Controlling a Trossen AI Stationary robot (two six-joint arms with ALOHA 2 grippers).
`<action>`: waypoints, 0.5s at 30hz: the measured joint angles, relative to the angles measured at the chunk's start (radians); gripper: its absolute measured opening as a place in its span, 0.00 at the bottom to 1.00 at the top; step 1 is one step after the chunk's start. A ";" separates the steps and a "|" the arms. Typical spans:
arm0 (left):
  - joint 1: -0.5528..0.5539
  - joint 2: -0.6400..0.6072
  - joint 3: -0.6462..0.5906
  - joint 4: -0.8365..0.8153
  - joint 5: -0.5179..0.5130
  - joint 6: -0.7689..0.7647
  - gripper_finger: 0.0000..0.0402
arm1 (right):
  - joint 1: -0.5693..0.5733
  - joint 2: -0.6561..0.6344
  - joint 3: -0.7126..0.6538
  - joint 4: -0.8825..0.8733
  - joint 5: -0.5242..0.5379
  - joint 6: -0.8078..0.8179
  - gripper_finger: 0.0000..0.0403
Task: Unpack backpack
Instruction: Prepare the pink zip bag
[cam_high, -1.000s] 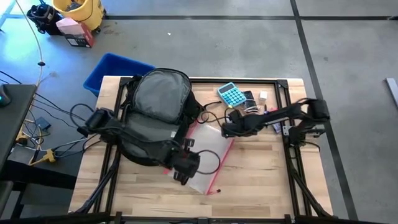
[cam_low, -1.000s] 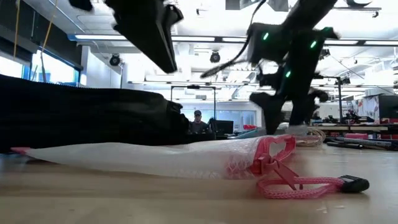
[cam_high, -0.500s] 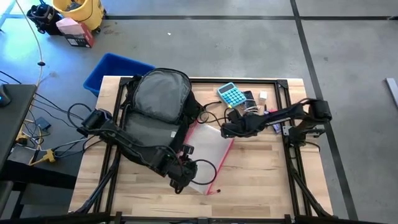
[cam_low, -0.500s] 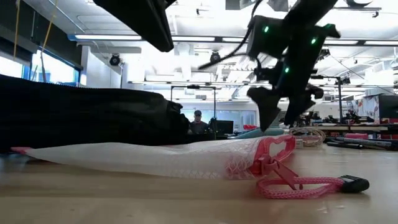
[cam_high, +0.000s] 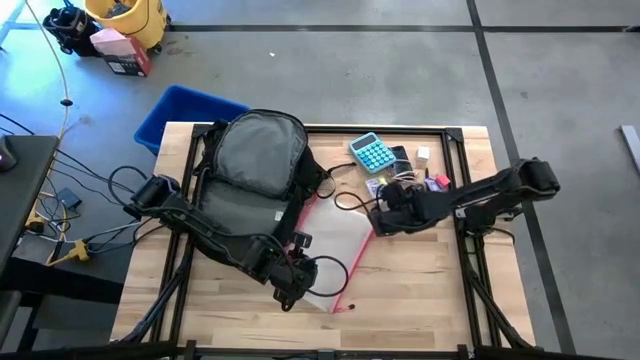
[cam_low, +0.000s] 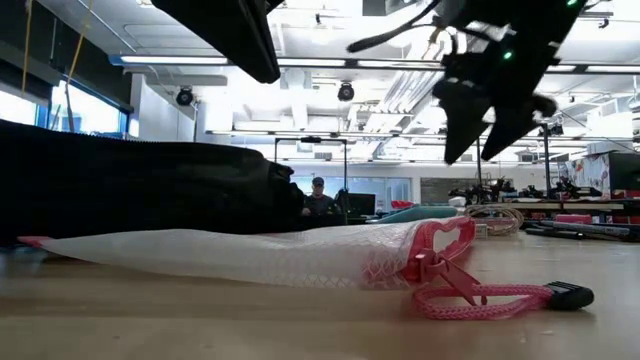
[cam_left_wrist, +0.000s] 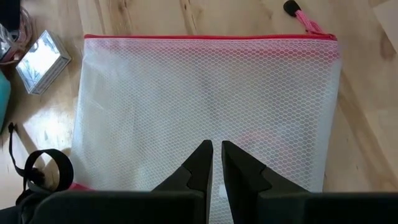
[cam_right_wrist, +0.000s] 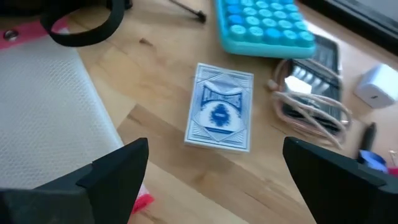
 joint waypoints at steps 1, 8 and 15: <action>0.000 0.000 0.000 0.000 0.000 0.000 0.04 | 0.011 -0.007 0.000 -0.014 0.013 0.022 0.89; 0.000 0.000 0.000 0.000 0.000 0.000 0.04 | 0.061 -0.013 0.000 -0.027 0.044 0.074 0.89; 0.000 -0.001 0.000 0.000 0.000 0.000 0.04 | 0.065 -0.012 0.000 -0.027 0.060 0.071 0.89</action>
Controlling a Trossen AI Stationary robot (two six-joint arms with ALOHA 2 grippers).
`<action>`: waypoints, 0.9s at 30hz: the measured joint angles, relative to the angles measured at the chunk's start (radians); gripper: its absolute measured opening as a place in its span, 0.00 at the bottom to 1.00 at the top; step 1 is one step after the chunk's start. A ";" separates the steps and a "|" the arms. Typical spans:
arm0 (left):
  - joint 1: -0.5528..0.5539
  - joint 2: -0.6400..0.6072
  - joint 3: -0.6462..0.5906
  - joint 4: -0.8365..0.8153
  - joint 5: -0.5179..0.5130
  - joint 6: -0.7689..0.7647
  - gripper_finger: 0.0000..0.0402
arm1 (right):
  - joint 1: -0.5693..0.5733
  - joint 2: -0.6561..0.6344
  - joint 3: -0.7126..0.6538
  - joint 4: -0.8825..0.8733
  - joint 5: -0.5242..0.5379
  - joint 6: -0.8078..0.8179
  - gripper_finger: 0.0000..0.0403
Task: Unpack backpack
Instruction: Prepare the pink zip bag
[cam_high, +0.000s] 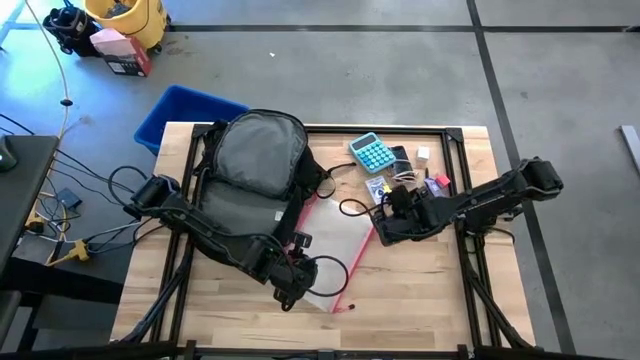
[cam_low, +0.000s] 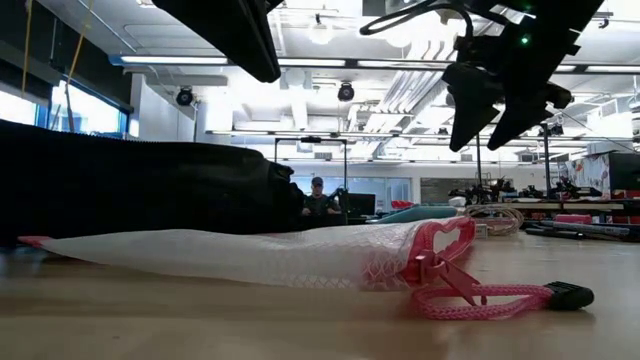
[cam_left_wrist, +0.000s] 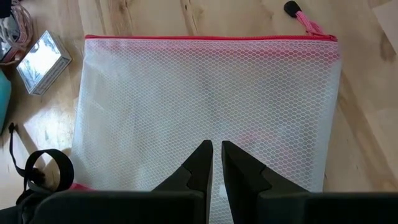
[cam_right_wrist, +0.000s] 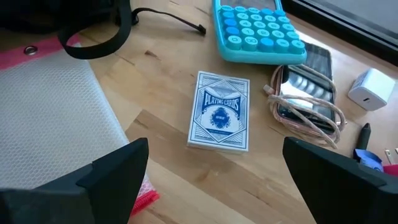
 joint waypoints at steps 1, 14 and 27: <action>0.000 0.000 0.000 0.000 0.000 0.000 0.04 | 0.000 0.000 0.000 0.000 0.001 0.000 0.89; 0.000 0.000 0.000 0.000 0.000 0.000 0.04 | 0.026 0.000 0.000 0.000 0.035 -0.009 0.89; 0.082 0.000 0.000 0.053 0.006 0.000 0.04 | 0.041 0.000 0.000 0.000 0.066 -0.009 0.89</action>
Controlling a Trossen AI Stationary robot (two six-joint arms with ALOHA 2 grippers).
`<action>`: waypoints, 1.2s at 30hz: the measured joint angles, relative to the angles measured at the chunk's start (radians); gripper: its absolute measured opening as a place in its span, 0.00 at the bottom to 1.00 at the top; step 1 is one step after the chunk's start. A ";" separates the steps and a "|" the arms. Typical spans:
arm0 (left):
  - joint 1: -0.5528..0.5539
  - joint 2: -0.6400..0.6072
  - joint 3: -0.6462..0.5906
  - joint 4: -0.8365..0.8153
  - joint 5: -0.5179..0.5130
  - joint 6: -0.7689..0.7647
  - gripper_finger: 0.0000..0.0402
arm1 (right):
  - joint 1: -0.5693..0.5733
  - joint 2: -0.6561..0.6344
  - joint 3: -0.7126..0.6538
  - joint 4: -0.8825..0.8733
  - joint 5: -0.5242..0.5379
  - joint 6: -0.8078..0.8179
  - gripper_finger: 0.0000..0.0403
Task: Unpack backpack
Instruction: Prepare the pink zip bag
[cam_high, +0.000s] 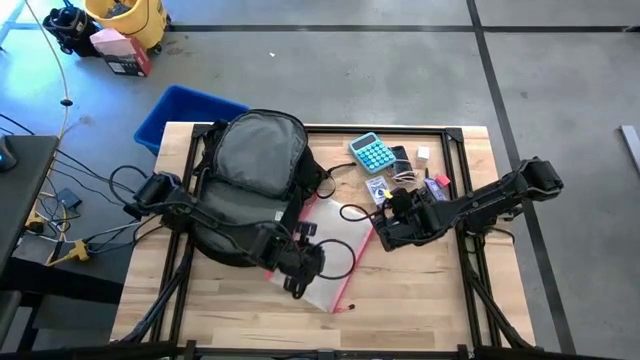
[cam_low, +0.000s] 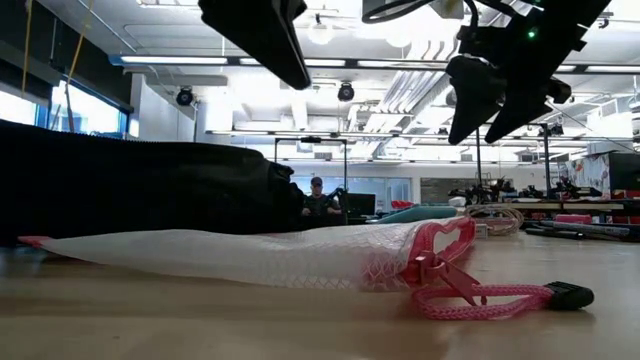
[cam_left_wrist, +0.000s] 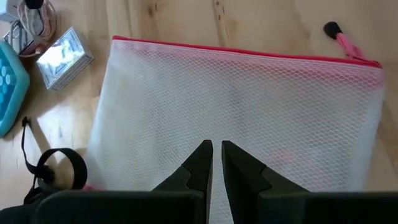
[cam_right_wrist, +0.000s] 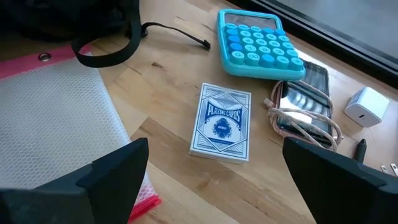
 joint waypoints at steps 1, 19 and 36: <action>0.005 0.000 0.000 0.000 0.000 0.000 0.04 | 0.000 0.000 0.000 0.000 0.000 0.000 0.89; -0.017 0.083 0.004 0.454 0.242 -0.295 0.09 | 0.003 0.000 0.000 -0.020 0.037 -0.006 0.89; -0.043 0.471 0.338 0.187 0.052 -0.217 0.58 | 0.113 -0.141 0.032 -0.237 0.122 0.239 0.89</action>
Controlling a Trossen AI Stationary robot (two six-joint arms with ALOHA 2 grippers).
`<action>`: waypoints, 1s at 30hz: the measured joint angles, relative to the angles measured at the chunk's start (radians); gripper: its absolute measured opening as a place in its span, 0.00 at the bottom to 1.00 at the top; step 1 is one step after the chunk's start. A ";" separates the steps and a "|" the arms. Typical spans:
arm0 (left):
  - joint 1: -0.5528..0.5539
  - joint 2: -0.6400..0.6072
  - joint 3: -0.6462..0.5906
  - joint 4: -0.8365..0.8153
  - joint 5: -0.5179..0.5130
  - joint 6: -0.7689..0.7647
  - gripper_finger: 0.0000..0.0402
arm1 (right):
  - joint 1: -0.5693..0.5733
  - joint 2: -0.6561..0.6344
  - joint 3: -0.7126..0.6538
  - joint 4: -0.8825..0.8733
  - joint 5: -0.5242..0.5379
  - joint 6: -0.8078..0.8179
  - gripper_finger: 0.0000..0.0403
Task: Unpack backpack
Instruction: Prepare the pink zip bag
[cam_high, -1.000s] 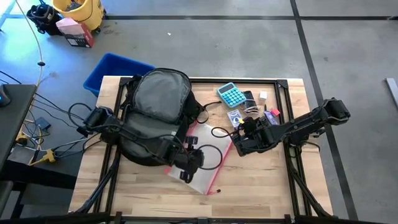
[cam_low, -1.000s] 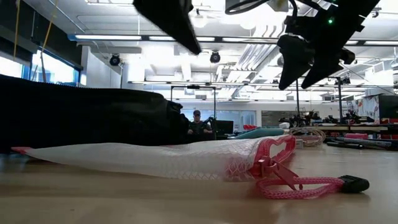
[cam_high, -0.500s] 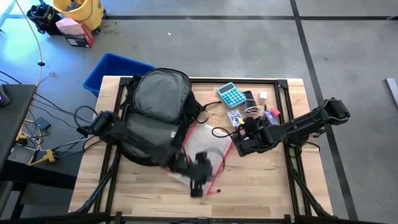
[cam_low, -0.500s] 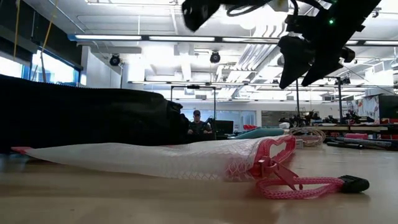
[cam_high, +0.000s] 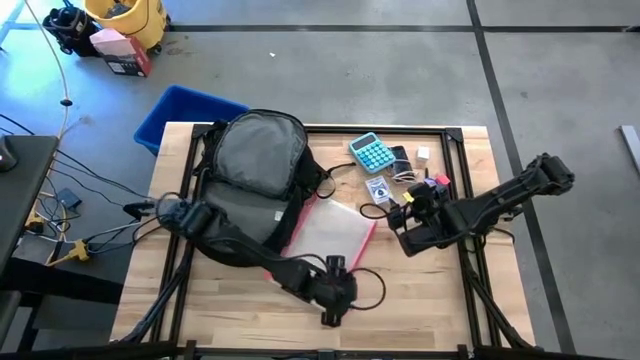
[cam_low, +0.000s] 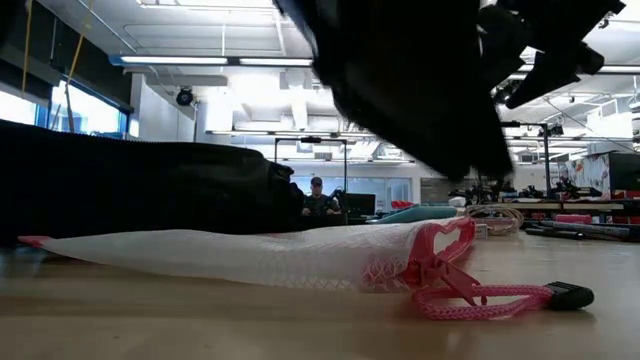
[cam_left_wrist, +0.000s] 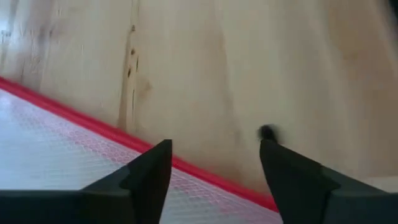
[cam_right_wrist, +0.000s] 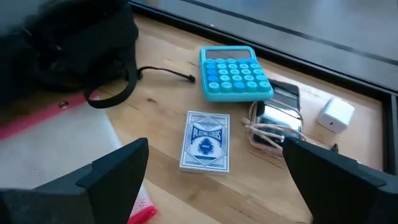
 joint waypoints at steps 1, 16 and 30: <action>-0.001 0.023 0.027 -0.024 -0.025 0.005 0.60 | 0.001 0.001 0.000 0.000 0.001 0.000 0.89; -0.012 0.153 0.246 -0.542 -0.293 -0.143 0.61 | 0.004 0.001 -0.001 0.003 0.004 0.000 0.89; 0.004 0.149 0.246 -0.893 -0.308 -0.354 0.04 | 0.004 0.002 -0.001 0.025 0.001 -0.005 0.89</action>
